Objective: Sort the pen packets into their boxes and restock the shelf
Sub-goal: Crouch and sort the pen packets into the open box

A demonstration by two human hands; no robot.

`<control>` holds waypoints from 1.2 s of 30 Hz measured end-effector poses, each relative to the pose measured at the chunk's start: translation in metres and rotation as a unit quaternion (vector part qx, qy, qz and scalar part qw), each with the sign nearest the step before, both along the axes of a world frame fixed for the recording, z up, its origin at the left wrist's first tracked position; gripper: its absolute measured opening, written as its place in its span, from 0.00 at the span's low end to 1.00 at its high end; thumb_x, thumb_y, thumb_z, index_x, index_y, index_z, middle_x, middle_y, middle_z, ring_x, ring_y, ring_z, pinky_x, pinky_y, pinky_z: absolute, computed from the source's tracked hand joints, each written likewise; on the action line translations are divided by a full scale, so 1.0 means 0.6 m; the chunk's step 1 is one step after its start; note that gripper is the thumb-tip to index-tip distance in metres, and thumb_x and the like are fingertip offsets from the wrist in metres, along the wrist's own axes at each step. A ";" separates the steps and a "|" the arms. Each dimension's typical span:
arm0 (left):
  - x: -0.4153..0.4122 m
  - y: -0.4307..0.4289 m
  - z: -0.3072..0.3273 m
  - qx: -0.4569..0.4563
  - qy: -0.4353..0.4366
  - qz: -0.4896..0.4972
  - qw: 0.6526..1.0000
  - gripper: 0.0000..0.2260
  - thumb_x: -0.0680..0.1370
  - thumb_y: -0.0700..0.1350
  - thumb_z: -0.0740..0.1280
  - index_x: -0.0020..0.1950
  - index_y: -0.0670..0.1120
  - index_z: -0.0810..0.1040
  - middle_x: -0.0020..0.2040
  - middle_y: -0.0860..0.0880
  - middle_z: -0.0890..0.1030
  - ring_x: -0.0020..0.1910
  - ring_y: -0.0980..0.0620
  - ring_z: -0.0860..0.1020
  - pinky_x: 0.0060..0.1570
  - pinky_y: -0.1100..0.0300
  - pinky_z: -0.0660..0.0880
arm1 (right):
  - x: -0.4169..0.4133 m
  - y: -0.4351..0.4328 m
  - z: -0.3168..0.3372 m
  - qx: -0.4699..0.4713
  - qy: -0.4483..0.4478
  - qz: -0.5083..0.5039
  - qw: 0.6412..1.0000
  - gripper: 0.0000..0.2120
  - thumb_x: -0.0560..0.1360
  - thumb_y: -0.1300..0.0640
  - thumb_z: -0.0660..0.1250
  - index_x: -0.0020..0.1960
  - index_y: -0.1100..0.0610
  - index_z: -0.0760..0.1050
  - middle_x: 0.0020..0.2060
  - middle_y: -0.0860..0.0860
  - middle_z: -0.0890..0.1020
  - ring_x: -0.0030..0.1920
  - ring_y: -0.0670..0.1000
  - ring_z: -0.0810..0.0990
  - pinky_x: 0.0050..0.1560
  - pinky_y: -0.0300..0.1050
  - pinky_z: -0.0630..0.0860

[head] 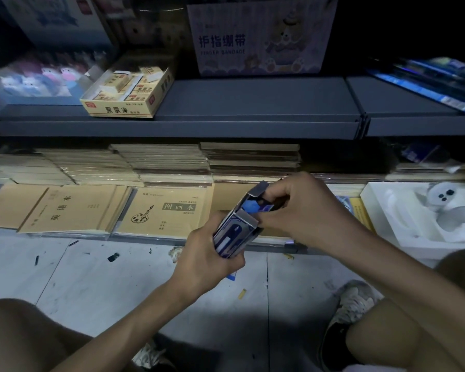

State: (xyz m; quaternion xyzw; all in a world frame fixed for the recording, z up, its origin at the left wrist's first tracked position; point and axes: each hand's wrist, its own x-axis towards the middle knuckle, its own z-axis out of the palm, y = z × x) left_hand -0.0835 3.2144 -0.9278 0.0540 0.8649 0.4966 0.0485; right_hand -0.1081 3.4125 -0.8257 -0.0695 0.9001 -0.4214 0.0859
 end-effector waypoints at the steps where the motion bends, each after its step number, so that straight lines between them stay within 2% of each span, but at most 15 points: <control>1: -0.002 -0.002 0.001 0.005 -0.001 0.005 1.000 0.24 0.67 0.41 0.79 0.53 0.62 0.74 0.43 0.59 0.83 0.40 0.55 0.82 0.37 0.52 0.84 | 0.001 0.002 0.003 -0.030 -0.002 -0.002 1.000 0.08 0.72 0.53 0.79 0.37 0.56 0.85 0.32 0.56 0.81 0.30 0.46 0.72 0.33 0.46 0.69; 2: -0.004 -0.004 0.002 0.011 -0.001 0.009 1.000 0.24 0.68 0.40 0.79 0.53 0.62 0.74 0.42 0.58 0.83 0.39 0.55 0.82 0.37 0.50 0.84 | 0.003 0.004 0.006 -0.064 -0.009 -0.010 0.998 0.08 0.73 0.55 0.78 0.38 0.57 0.85 0.32 0.56 0.82 0.29 0.42 0.71 0.32 0.42 0.69; 4: -0.008 -0.006 0.002 0.021 -0.003 0.014 1.000 0.24 0.67 0.39 0.78 0.53 0.62 0.75 0.42 0.56 0.83 0.38 0.53 0.82 0.36 0.46 0.84 | 0.005 0.004 0.011 -0.098 -0.005 -0.025 0.995 0.04 0.73 0.57 0.79 0.41 0.57 0.87 0.31 0.51 0.83 0.27 0.39 0.74 0.30 0.35 0.70; 7: -0.008 -0.004 0.002 0.032 -0.005 0.013 0.999 0.24 0.67 0.41 0.77 0.57 0.60 0.76 0.43 0.54 0.84 0.38 0.49 0.83 0.35 0.44 0.84 | 0.006 -0.002 0.001 -0.050 0.031 -0.024 0.998 0.03 0.71 0.56 0.80 0.40 0.53 0.87 0.33 0.47 0.85 0.33 0.43 0.81 0.36 0.43 0.76; 9: -0.008 -0.002 0.001 0.030 -0.003 0.008 1.000 0.25 0.67 0.41 0.77 0.58 0.61 0.76 0.42 0.54 0.84 0.37 0.48 0.83 0.34 0.44 0.84 | 0.006 -0.005 -0.003 -0.030 0.021 -0.020 0.999 0.03 0.71 0.56 0.80 0.39 0.52 0.87 0.34 0.46 0.86 0.36 0.45 0.82 0.38 0.46 0.78; 11: -0.008 -0.001 0.000 0.021 0.003 0.005 1.000 0.24 0.67 0.39 0.77 0.55 0.62 0.76 0.41 0.55 0.83 0.35 0.49 0.82 0.32 0.45 0.83 | 0.002 0.000 -0.001 -0.045 -0.008 -0.010 0.999 0.02 0.71 0.57 0.80 0.40 0.53 0.88 0.34 0.47 0.86 0.34 0.41 0.81 0.38 0.43 0.77; 13: -0.010 0.000 0.002 0.020 0.008 0.011 1.000 0.23 0.68 0.39 0.78 0.51 0.62 0.75 0.40 0.56 0.83 0.36 0.52 0.81 0.33 0.45 0.83 | 0.002 0.009 0.008 -0.097 -0.041 -0.019 0.994 0.02 0.72 0.58 0.79 0.41 0.56 0.88 0.34 0.49 0.87 0.28 0.38 0.76 0.32 0.37 0.74; 16: -0.013 0.004 0.006 0.029 0.004 0.013 0.999 0.22 0.68 0.39 0.78 0.51 0.61 0.75 0.40 0.56 0.83 0.36 0.53 0.82 0.34 0.45 0.84 | 0.008 0.014 0.013 -0.137 -0.033 -0.045 0.989 0.03 0.72 0.60 0.79 0.41 0.55 0.86 0.33 0.51 0.86 0.23 0.40 0.75 0.26 0.37 0.73; 21: -0.011 0.007 0.007 0.028 0.004 0.005 1.000 0.23 0.67 0.40 0.78 0.53 0.61 0.75 0.40 0.57 0.83 0.35 0.52 0.82 0.34 0.47 0.84 | 0.007 0.007 0.004 -0.036 0.014 -0.015 0.999 0.04 0.71 0.58 0.79 0.39 0.50 0.88 0.32 0.42 0.85 0.34 0.40 0.81 0.38 0.40 0.77; 23: -0.009 0.006 0.007 0.022 0.009 0.003 1.000 0.23 0.67 0.40 0.78 0.53 0.61 0.75 0.41 0.57 0.83 0.36 0.52 0.82 0.34 0.49 0.84 | 0.005 0.010 0.006 -0.053 0.010 -0.015 0.998 0.03 0.70 0.57 0.80 0.39 0.50 0.88 0.32 0.43 0.86 0.35 0.39 0.81 0.39 0.38 0.77; 25: -0.012 0.008 0.008 0.027 0.005 0.005 1.000 0.23 0.67 0.40 0.78 0.51 0.63 0.74 0.41 0.56 0.83 0.36 0.50 0.83 0.34 0.48 0.84 | 0.005 0.015 0.008 -0.085 0.008 -0.030 0.996 0.03 0.71 0.56 0.79 0.39 0.52 0.88 0.33 0.44 0.86 0.34 0.37 0.80 0.37 0.34 0.74; 27: -0.013 0.009 0.009 0.031 0.000 0.012 0.999 0.23 0.67 0.40 0.78 0.50 0.63 0.75 0.40 0.55 0.83 0.36 0.48 0.83 0.34 0.46 0.84 | 0.003 0.015 0.009 -0.077 0.011 -0.032 0.996 0.03 0.72 0.57 0.79 0.39 0.52 0.87 0.33 0.45 0.85 0.34 0.38 0.79 0.36 0.34 0.74; 29: -0.011 0.013 0.013 0.036 -0.007 0.013 0.999 0.23 0.67 0.40 0.78 0.51 0.62 0.75 0.41 0.55 0.83 0.36 0.49 0.84 0.35 0.49 0.84 | 0.005 0.010 0.007 -0.047 0.009 -0.021 0.999 0.04 0.71 0.59 0.79 0.40 0.51 0.87 0.33 0.44 0.85 0.34 0.38 0.80 0.36 0.33 0.75; 32: -0.006 0.017 0.018 0.032 0.005 0.018 0.999 0.22 0.68 0.36 0.79 0.50 0.59 0.75 0.39 0.58 0.83 0.36 0.57 0.81 0.34 0.64 0.78 | 0.011 0.007 0.007 -0.043 0.028 -0.007 0.999 0.04 0.71 0.59 0.78 0.41 0.51 0.88 0.33 0.42 0.85 0.37 0.40 0.82 0.36 0.34 0.75; 36: -0.004 0.018 0.021 0.066 -0.023 0.032 0.997 0.17 0.69 0.31 0.77 0.44 0.50 0.75 0.31 0.55 0.81 0.27 0.59 0.78 0.26 0.66 0.73 | 0.025 0.020 0.032 -0.149 0.093 -0.047 0.983 0.04 0.75 0.54 0.76 0.43 0.52 0.87 0.37 0.45 0.86 0.38 0.41 0.82 0.39 0.37 0.76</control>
